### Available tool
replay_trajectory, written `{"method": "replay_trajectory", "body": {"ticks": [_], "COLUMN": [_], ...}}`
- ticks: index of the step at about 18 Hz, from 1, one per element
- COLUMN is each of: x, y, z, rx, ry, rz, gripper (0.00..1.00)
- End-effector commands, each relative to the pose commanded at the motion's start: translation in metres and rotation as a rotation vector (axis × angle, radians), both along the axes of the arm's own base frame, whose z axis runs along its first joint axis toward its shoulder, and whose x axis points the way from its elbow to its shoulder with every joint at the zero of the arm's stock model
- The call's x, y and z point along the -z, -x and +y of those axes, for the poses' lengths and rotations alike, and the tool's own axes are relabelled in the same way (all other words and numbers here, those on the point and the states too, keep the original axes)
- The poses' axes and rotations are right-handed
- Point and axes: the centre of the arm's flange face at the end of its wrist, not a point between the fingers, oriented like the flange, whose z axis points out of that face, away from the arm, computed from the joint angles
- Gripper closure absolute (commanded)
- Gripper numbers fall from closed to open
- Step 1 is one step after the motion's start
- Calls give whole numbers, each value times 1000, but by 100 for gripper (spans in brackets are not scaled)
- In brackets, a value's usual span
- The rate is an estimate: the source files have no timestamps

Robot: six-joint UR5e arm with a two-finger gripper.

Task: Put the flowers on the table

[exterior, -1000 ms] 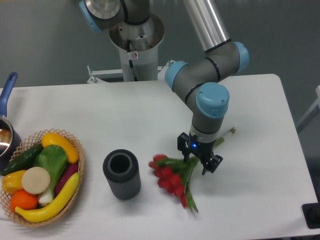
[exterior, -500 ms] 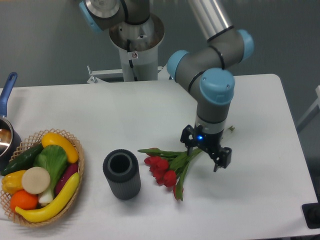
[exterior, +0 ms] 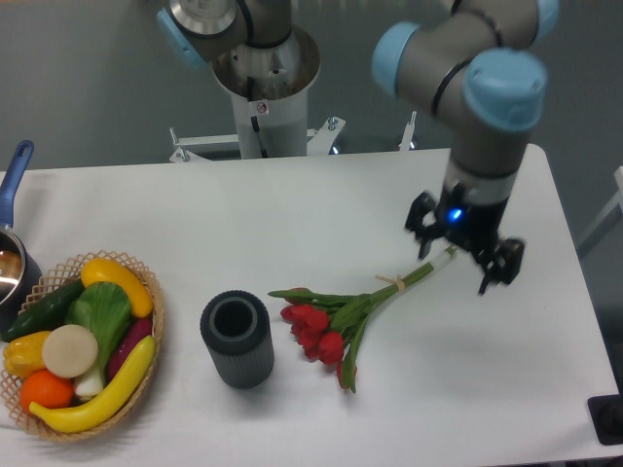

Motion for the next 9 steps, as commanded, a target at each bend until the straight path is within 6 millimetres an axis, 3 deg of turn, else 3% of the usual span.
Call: {"method": "replay_trajectory", "body": {"ticks": [5, 9], "x": [-18, -24], "y": [8, 7], "z": [-62, -74], "rx": [136, 150], "ry": [48, 51], "rz": [-28, -25], "gripper": [0, 0]}}
